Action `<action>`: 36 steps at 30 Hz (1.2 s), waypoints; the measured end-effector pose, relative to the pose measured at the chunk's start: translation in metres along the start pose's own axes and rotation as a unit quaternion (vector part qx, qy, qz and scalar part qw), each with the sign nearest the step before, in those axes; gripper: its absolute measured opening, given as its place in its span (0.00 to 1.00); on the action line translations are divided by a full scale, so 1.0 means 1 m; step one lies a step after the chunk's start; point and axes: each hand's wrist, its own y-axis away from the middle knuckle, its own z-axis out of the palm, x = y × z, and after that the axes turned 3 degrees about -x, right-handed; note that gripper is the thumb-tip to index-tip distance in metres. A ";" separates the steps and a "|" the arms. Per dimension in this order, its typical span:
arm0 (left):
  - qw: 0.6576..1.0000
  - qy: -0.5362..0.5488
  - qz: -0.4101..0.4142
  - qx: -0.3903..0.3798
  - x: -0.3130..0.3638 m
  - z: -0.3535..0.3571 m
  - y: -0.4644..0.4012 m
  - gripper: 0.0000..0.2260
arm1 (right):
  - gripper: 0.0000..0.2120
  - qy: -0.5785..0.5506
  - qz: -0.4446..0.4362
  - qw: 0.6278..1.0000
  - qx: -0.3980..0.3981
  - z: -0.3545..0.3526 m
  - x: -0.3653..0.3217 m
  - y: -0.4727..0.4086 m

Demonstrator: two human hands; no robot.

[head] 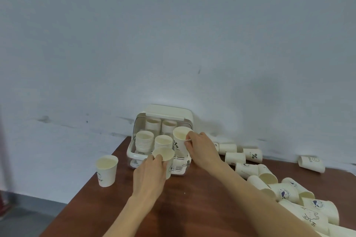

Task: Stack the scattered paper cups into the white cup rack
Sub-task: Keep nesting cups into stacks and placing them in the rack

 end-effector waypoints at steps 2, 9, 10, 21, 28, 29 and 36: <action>1.000 0.001 -0.004 0.004 -0.006 -0.003 -0.001 0.15 | 0.10 0.005 -0.009 1.000 -0.004 0.001 -0.008 -0.007; 1.000 0.013 -0.017 0.017 -0.022 -0.005 -0.006 0.13 | 0.09 -0.025 0.027 0.999 -0.009 0.016 -0.022 -0.037; 1.000 0.013 -0.018 0.017 -0.023 -0.005 -0.007 0.13 | 0.08 -0.026 0.032 0.999 -0.009 0.018 -0.023 -0.041; 0.999 0.020 -0.020 0.021 -0.041 -0.005 -0.010 0.13 | 0.09 -0.016 0.049 0.999 -0.011 0.049 -0.031 -0.073; 0.999 0.027 -0.033 0.015 -0.052 -0.006 -0.013 0.13 | 0.11 0.019 0.046 0.997 -0.053 0.075 -0.030 -0.073; 0.999 0.029 -0.034 0.016 -0.053 -0.006 -0.013 0.12 | 0.11 0.023 0.044 0.997 -0.055 0.078 -0.031 -0.072; 0.998 0.042 -0.033 0.022 -0.058 -0.003 -0.019 0.12 | 0.10 0.042 0.050 0.994 -0.088 0.098 -0.028 -0.068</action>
